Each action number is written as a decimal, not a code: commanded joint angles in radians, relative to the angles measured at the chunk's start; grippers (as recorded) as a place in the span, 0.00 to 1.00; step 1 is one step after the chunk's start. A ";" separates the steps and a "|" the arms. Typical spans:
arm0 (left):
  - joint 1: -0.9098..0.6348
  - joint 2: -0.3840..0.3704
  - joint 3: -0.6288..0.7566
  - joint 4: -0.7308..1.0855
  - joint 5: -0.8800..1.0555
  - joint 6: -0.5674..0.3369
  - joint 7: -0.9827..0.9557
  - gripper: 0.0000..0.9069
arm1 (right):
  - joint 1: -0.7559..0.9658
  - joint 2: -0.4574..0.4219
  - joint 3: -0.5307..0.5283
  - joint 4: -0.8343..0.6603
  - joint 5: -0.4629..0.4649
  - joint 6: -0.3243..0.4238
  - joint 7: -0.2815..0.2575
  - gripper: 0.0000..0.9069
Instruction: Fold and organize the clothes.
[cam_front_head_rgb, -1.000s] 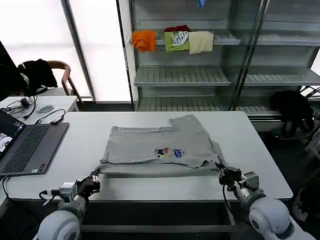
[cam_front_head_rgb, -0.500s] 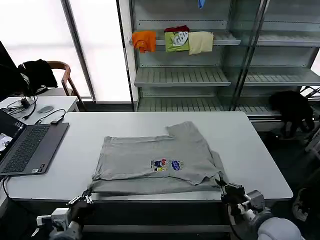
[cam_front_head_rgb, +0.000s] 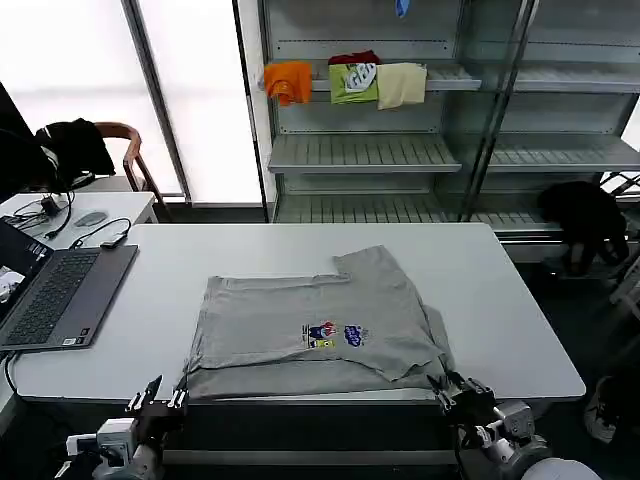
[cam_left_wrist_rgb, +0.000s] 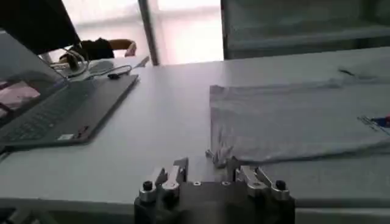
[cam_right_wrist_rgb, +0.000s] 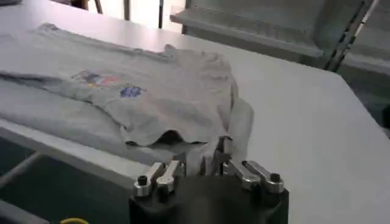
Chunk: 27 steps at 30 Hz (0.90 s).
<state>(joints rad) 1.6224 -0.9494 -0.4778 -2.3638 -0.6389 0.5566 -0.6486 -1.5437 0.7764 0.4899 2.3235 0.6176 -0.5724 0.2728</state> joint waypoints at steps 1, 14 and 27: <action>-0.213 0.027 0.014 -0.029 -0.047 0.019 0.063 1.00 | 0.152 0.007 0.074 0.012 0.066 -0.006 0.031 1.00; -0.618 0.000 0.070 0.392 -0.126 -0.019 0.386 1.00 | 0.997 0.152 -0.389 -0.696 0.073 0.167 -0.285 1.00; -0.867 -0.045 0.222 0.733 -0.069 0.020 0.431 1.00 | 1.287 0.436 -0.575 -1.167 -0.072 -0.002 -0.261 1.00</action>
<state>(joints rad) 1.0184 -0.9664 -0.3646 -1.9473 -0.7349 0.5587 -0.3041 -0.5400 1.0424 0.0697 1.5309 0.6183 -0.5130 0.0430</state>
